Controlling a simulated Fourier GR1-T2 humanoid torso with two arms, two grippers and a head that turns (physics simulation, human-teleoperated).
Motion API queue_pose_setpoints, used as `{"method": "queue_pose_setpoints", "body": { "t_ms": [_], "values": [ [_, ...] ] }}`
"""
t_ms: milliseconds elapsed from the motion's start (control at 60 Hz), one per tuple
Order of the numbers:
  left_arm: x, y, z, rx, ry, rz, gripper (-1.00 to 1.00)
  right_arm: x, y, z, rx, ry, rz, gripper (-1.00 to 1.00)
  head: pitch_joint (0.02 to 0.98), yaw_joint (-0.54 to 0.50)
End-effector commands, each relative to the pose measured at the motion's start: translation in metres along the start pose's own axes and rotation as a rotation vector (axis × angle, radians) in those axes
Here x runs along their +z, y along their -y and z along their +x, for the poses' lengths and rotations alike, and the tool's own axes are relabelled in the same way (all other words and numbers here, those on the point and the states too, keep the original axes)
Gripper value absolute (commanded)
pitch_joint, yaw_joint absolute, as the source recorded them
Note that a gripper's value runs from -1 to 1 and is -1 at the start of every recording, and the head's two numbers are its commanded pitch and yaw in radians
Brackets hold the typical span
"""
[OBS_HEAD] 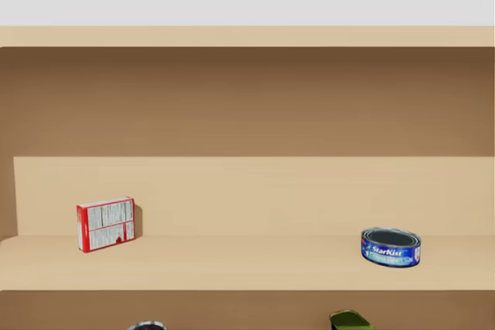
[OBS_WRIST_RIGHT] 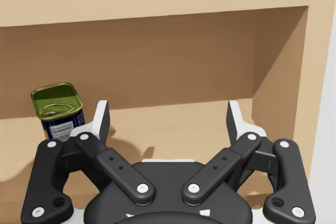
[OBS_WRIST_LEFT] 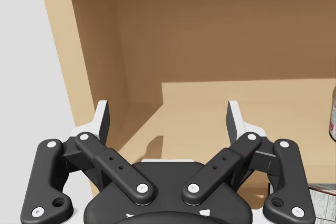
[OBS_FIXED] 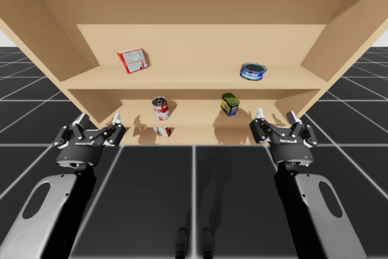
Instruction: Find the tuna fish can on the shelf and bring it to me.
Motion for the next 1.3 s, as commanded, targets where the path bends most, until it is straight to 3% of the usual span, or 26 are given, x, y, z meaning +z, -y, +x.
{"method": "queue_pose_setpoints", "body": {
  "t_ms": [17, 83, 217, 567, 800, 833, 867, 950, 1000, 1050, 1067, 1133, 1300],
  "values": [
    [0.000, 0.000, 0.000, 0.001, -0.003, 0.000, -1.00, 0.004, -0.001, 0.001, -0.016, -0.018, -0.015, -1.00, 0.092, 0.00],
    [0.000, 0.000, 0.000, 0.001, -0.003, -0.001, -1.00, 0.004, -0.001, 0.003, -0.015, 0.001, 0.000, -1.00, 0.096, 0.00],
    [0.000, 0.001, 0.000, 0.000, -0.005, -0.003, -1.00, 0.000, 0.000, -0.001, -0.013, -0.031, 0.008, -1.00, 0.134, -0.04],
    [0.001, 0.007, -0.001, -0.013, -0.015, -0.029, -1.00, -0.003, 0.001, -0.003, -0.008, -0.035, 0.011, -1.00, 0.317, -0.29],
    [0.001, 0.008, -0.002, -0.008, -0.019, -0.034, -1.00, 0.000, 0.000, 0.002, -0.003, -0.030, 0.023, -1.00, 0.323, -0.29],
    [0.000, 0.008, -0.002, -0.008, -0.020, -0.034, -1.00, 0.003, -0.002, 0.007, -0.004, -0.037, 0.040, -1.00, 0.321, -0.29],
    [0.000, 0.008, -0.002, -0.008, -0.020, -0.035, -1.00, 0.006, -0.002, 0.013, 0.013, -0.036, 0.043, -1.00, 0.320, -0.28],
    [0.000, 0.009, -0.002, -0.010, -0.021, -0.036, -1.00, 0.013, -0.002, 0.030, -0.004, -0.044, 0.051, -1.00, 0.322, -0.28],
    [0.000, 0.010, -0.003, -0.010, -0.021, -0.037, -1.00, 0.017, -0.005, 0.040, 0.002, -0.055, 0.037, -1.00, 0.325, -0.28],
    [0.000, 0.010, -0.003, -0.011, -0.022, -0.037, -1.00, 0.019, -0.009, 0.049, 0.012, -0.091, 0.052, -1.00, 0.330, -0.27],
    [0.000, 0.011, -0.003, -0.011, -0.022, -0.037, -1.00, 0.019, -0.009, 0.050, -0.001, -0.112, 0.079, -1.00, 0.330, -0.27],
    [0.000, 0.011, -0.003, -0.012, -0.022, -0.038, -1.00, 0.020, -0.014, 0.061, 0.015, -0.175, 0.094, -1.00, 0.332, -0.28],
    [0.000, 0.011, -0.004, -0.022, -0.031, -0.041, -1.00, 0.017, -0.015, 0.086, 0.076, -0.164, 0.096, -1.00, 0.338, -0.28]
  ]
}}
